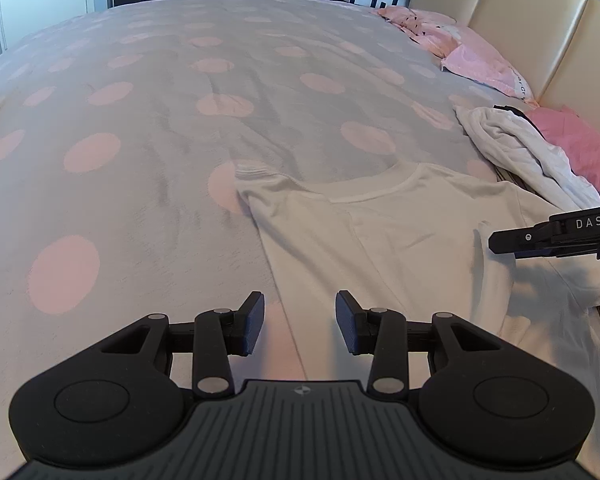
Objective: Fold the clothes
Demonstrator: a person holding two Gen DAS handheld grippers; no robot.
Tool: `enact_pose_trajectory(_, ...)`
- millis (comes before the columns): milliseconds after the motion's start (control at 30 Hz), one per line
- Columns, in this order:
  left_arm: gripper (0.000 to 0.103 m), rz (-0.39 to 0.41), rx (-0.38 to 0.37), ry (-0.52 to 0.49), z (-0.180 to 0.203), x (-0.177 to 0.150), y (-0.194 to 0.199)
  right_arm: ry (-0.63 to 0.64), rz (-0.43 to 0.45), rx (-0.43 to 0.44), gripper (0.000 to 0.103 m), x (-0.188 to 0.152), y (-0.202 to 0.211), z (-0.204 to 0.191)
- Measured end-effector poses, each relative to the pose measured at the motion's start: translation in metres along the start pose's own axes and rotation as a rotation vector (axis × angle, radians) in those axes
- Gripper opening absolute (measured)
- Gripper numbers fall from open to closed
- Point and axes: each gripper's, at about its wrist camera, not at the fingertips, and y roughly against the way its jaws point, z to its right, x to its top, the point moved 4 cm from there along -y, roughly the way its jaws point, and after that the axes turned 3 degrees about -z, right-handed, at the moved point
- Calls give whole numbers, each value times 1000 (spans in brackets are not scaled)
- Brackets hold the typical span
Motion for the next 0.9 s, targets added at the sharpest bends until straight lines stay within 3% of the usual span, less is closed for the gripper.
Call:
enact_pose_trajectory(33, 37, -3, 3, 3, -2, -1, 0, 22, -1, -4, 37, -1, -1, -5)
enact_pose_trajectory(100, 37, -4, 5, 12, -7, -1, 0, 86, 0, -12, 6, -2, 0, -18)
enact_pose_trajectory(400, 37, 20, 15, 38, -20, 0, 10, 279, 8, 73, 4, -15, 7, -90)
enact_pose_trajectory(567, 37, 22, 21, 50, -27, 0, 13, 354, -31, 63, 4, -29, -13, -124)
enact_pose_trajectory(733, 37, 27, 17, 55, -27, 1, 15, 383, -83, 41, 14, -40, -28, -134)
enact_pose_trajectory(800, 37, 32, 8, 55, -26, 3, 16, 388, -81, 45, 28, -41, -24, -134)
enact_pose_trajectory(900, 37, 35, -8, 50, -23, 4, 16, 380, -31, 34, 28, -33, -4, -128)
